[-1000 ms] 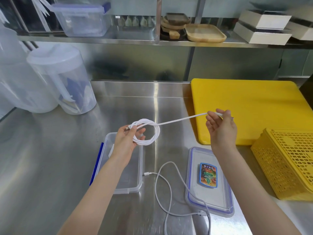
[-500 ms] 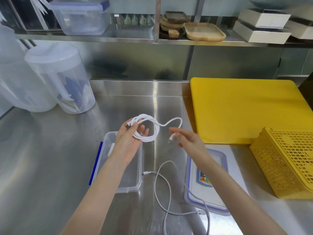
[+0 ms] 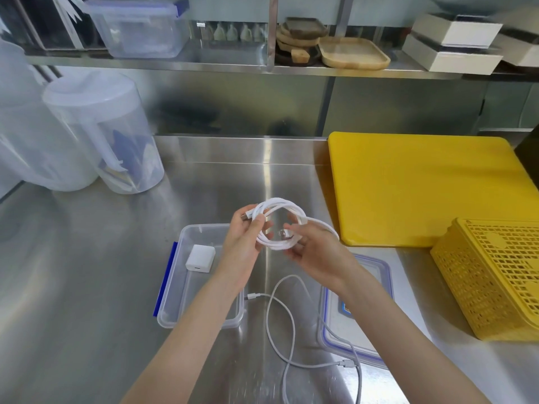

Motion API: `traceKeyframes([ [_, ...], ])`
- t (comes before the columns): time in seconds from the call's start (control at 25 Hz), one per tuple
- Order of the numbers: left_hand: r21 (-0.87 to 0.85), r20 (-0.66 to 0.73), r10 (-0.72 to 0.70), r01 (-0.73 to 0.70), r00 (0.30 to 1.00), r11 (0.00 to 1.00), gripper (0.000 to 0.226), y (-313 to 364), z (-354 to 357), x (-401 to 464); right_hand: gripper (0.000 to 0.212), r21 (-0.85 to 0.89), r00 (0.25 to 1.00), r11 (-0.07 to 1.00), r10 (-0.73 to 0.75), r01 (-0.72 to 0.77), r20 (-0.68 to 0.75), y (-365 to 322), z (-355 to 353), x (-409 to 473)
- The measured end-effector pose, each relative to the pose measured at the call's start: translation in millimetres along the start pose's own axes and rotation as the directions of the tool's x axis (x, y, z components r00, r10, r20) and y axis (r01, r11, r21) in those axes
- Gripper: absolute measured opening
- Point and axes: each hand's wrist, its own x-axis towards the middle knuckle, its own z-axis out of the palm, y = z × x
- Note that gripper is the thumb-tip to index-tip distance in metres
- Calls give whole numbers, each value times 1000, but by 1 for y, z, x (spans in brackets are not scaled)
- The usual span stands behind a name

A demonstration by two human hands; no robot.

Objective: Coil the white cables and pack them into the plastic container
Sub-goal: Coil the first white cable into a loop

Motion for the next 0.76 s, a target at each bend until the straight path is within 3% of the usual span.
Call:
traceKeyframes([
  [0.08,245,-21,40,-34,999,969,29,-2,1,-4,15,-91,1000,996,-16,17,11,3,2,1],
  [0.16,420,-12,121,-105,993,901,47,-3,1,-8,13,-57,999,997,-48,47,-17,4,2,2],
  [0.2,460,27,161,-155,987,874,43,-2,3,-10,14,-23,997,998,-67,66,-45,4,1,3],
  [0.32,537,159,186,-243,970,808,33,-1,8,-16,15,37,992,993,-105,108,-74,3,-1,3],
  [0.44,656,179,329,-361,927,663,44,-3,11,-17,18,78,997,994,-72,72,-2,4,2,-1],
  [0.56,693,188,441,-437,878,574,49,-6,11,-18,14,82,995,993,-77,82,-61,3,6,0],
  [0.76,718,215,332,-379,918,583,23,-6,9,-18,16,64,997,996,-70,69,13,2,10,-3],
])
